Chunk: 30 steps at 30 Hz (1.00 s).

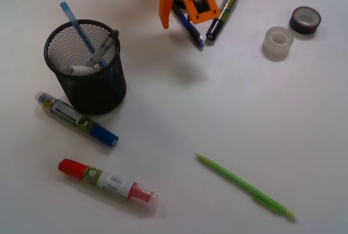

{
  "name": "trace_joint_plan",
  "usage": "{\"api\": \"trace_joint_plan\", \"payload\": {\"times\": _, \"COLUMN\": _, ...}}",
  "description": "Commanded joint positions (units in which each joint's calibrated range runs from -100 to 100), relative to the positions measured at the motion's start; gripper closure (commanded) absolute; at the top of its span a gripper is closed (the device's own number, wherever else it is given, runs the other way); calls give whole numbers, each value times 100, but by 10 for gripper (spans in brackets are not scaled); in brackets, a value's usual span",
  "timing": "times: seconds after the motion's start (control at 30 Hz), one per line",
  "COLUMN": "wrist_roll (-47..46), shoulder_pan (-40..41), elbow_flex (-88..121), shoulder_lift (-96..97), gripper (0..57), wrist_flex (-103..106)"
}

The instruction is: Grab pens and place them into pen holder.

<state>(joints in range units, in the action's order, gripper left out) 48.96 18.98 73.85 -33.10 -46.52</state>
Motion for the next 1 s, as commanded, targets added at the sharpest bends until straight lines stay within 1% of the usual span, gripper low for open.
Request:
{"api": "trace_joint_plan", "payload": {"times": 0.0, "wrist_roll": -15, "shoulder_pan": 132, "elbow_flex": 115, "shoulder_lift": -43, "gripper": 352, "wrist_flex": 112}}
{"api": "trace_joint_plan", "payload": {"times": 0.17, "wrist_roll": 15, "shoulder_pan": 394, "elbow_flex": 96, "shoulder_lift": -43, "gripper": 352, "wrist_flex": 155}}
{"api": "trace_joint_plan", "payload": {"times": 0.33, "wrist_roll": 39, "shoulder_pan": 282, "elbow_flex": 368, "shoulder_lift": 50, "gripper": 360, "wrist_flex": 269}}
{"api": "trace_joint_plan", "payload": {"times": 0.4, "wrist_roll": 29, "shoulder_pan": 184, "elbow_flex": 640, "shoulder_lift": 186, "gripper": 407, "wrist_flex": 645}}
{"api": "trace_joint_plan", "payload": {"times": 0.53, "wrist_roll": 24, "shoulder_pan": 139, "elbow_flex": 1192, "shoulder_lift": 390, "gripper": 571, "wrist_flex": 1564}}
{"api": "trace_joint_plan", "payload": {"times": 0.63, "wrist_roll": 24, "shoulder_pan": 132, "elbow_flex": 1301, "shoulder_lift": 484, "gripper": 571, "wrist_flex": 1835}}
{"api": "trace_joint_plan", "payload": {"times": 0.77, "wrist_roll": -127, "shoulder_pan": 87, "elbow_flex": 830, "shoulder_lift": 373, "gripper": 571, "wrist_flex": 1643}}
{"api": "trace_joint_plan", "payload": {"times": 0.83, "wrist_roll": -332, "shoulder_pan": -18, "elbow_flex": 205, "shoulder_lift": 203, "gripper": 571, "wrist_flex": 1083}}
{"api": "trace_joint_plan", "payload": {"times": 0.97, "wrist_roll": -684, "shoulder_pan": -234, "elbow_flex": -1824, "shoulder_lift": -179, "gripper": 571, "wrist_flex": -921}}
